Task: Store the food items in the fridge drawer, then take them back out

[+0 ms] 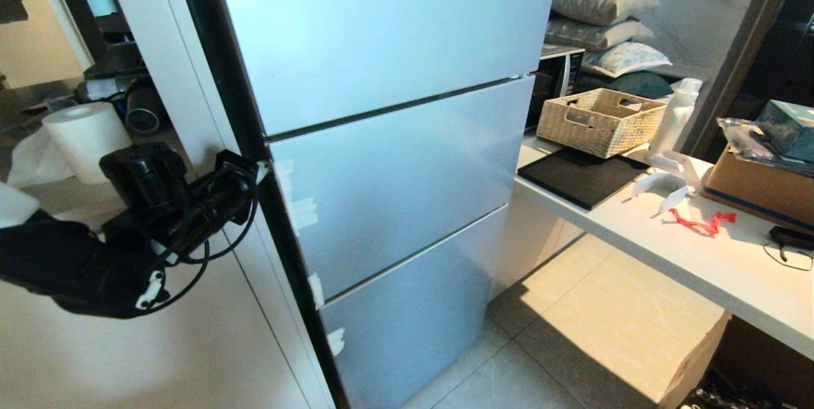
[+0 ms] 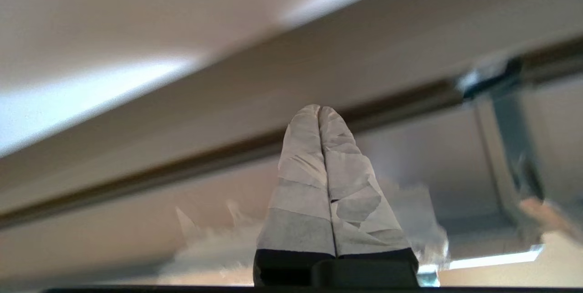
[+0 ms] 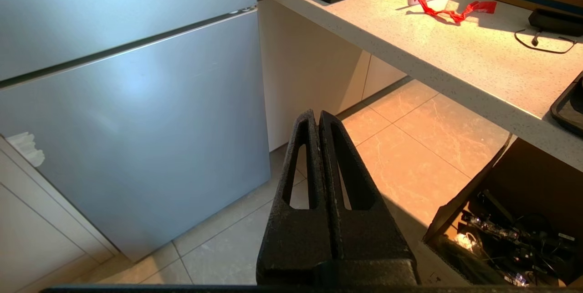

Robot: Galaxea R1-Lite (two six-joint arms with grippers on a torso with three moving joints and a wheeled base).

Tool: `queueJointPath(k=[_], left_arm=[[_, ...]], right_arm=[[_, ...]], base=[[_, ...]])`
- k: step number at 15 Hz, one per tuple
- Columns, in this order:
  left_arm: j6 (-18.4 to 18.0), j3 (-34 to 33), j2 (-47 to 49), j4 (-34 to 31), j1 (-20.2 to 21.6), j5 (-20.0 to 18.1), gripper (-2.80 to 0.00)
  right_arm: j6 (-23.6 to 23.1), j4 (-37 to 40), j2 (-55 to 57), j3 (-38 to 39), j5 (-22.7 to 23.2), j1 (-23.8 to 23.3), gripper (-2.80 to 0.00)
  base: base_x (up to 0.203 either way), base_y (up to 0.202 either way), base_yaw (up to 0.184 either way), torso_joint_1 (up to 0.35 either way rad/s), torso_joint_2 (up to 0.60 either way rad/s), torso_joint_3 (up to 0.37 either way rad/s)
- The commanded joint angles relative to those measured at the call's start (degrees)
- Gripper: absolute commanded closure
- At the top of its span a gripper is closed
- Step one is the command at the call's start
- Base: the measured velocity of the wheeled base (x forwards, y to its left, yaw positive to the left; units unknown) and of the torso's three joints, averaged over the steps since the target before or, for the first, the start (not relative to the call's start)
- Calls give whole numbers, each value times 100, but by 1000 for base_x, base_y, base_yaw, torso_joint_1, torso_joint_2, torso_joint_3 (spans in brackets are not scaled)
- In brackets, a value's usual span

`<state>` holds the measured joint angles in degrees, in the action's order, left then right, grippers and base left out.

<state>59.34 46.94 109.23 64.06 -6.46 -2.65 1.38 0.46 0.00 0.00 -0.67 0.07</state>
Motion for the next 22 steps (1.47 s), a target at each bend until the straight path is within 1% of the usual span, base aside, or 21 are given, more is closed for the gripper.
queueJointPath(k=[1,5,11,14,18,22], left_arm=[[33,-62,-60,36,-130,1,0],[25,-256,-297,27,-268,1,0],[20,-639,-575,27,-294,-51,0],[16,-705,-577,27,-454,-80,0],[22,-774,-578,27,-648,-245,0],[16,-923,-642,32,-713,-289,0]], right_arm=[[3,-2,0,0,2,1,0],[3,-2,0,0,6,1,0],[3,-2,2,0,-2,1,0],[3,-2,0,0,-3,1,0],[3,-2,1,0,3,1,0],[3,-2,0,0,-3,1,0]], base=[[0,0,0,0,0,0],[0,0,0,0,0,0],[0,0,0,0,0,0],[0,0,0,0,0,0],[0,0,0,0,0,0],[0,0,0,0,0,0]])
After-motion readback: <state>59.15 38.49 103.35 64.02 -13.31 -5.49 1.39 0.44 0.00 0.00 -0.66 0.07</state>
